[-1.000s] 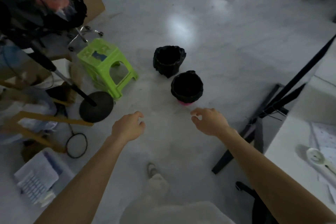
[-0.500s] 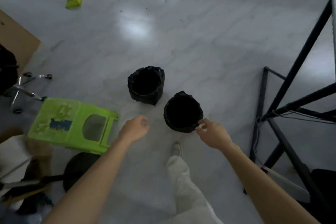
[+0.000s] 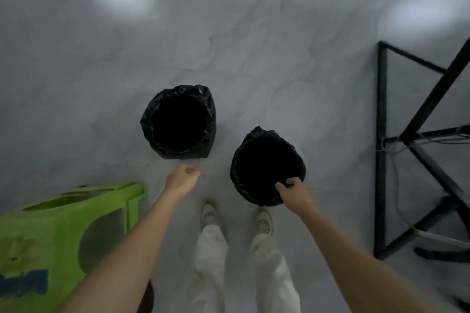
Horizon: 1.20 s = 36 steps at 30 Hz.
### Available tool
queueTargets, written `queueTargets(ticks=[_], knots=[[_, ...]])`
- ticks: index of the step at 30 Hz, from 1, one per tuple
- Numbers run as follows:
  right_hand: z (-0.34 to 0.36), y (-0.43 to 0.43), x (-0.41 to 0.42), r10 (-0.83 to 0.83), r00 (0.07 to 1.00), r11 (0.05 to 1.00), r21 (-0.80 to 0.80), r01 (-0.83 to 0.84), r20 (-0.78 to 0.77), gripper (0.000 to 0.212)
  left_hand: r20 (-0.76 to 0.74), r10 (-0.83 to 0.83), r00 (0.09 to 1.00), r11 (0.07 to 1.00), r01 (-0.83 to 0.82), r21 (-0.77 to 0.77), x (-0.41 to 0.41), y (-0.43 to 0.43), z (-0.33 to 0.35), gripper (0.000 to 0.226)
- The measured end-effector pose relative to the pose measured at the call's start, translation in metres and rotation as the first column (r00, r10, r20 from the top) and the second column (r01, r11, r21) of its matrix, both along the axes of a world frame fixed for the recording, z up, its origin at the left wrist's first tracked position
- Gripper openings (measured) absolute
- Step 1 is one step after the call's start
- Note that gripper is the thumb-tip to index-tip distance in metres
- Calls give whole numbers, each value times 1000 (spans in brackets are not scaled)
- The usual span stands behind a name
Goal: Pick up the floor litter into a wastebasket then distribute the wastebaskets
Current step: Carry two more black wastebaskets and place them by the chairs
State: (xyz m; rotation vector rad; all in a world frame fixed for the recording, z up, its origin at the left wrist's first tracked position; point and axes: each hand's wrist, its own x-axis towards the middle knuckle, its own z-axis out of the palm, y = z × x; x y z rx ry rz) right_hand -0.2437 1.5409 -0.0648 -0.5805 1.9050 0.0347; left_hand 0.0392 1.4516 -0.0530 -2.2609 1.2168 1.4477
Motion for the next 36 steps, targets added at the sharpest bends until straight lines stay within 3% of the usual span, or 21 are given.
queueTargets(ticks=[3,7,9,11,13,16,18,24,30,36], knots=[[-75,-3,17,-291,956,953,72,293,-33,79,-34,99,994,994,-98,49,15,-28,-75,41],[-176,-6,30,-530,812,805,156,573,-245,101,-66,385,920,914,-371,164,34,-51,-176,55],[-215,-4,28,-654,695,694,128,708,-299,107,-76,521,850,842,-496,212,42,-61,-215,65],[-253,6,24,-791,526,516,121,848,-312,117,-77,609,789,781,-580,230,48,-71,-254,73],[-279,23,26,-880,404,378,149,914,-249,104,-73,696,714,705,-662,254,50,-80,-286,76],[-298,40,36,-920,372,352,160,922,-123,60,-60,795,604,600,-767,228,51,-86,-309,65],[-297,43,37,-923,378,369,111,923,-72,53,-85,821,565,570,-798,197,47,-86,-310,53],[-214,28,1,-915,402,402,-19,915,-37,47,-160,848,506,523,-847,93,6,-81,-223,38],[-64,53,-50,-953,302,300,-134,945,1,55,-132,659,741,752,-651,102,-44,-35,-94,39],[118,132,-74,-984,174,158,-323,933,23,61,-220,254,942,967,-252,37,-93,11,38,45]])
